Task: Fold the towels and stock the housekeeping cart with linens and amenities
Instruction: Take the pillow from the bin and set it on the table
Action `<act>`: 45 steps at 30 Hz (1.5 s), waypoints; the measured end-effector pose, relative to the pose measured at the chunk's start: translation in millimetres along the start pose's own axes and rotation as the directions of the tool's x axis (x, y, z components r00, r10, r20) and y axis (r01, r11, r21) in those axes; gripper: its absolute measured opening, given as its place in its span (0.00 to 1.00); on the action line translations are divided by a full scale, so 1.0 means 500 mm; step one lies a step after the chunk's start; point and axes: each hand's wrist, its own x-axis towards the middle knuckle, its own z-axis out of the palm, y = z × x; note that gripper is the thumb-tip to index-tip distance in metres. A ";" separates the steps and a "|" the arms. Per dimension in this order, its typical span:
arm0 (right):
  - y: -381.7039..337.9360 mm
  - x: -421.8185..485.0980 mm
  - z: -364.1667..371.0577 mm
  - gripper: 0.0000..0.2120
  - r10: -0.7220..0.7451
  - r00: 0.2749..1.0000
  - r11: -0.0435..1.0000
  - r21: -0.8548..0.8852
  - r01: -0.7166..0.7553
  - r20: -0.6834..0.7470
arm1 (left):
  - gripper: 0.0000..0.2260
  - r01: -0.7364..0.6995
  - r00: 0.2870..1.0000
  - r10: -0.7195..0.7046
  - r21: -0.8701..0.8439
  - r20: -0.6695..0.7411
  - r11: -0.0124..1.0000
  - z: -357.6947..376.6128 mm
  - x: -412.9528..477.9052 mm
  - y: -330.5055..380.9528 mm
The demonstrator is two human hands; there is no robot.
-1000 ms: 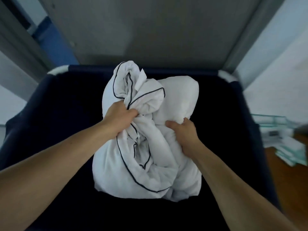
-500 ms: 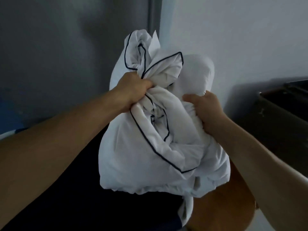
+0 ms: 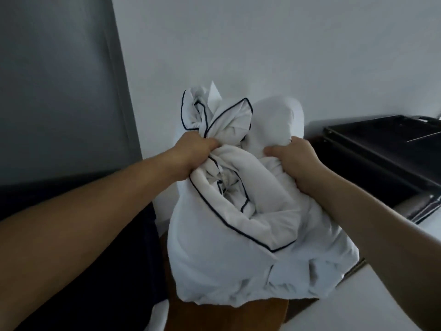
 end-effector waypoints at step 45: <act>0.678 0.229 0.267 0.35 -0.165 0.610 0.450 -0.491 0.746 0.775 | 0.05 0.600 0.676 -0.537 -0.045 -0.504 0.798 0.004 -0.055 -0.394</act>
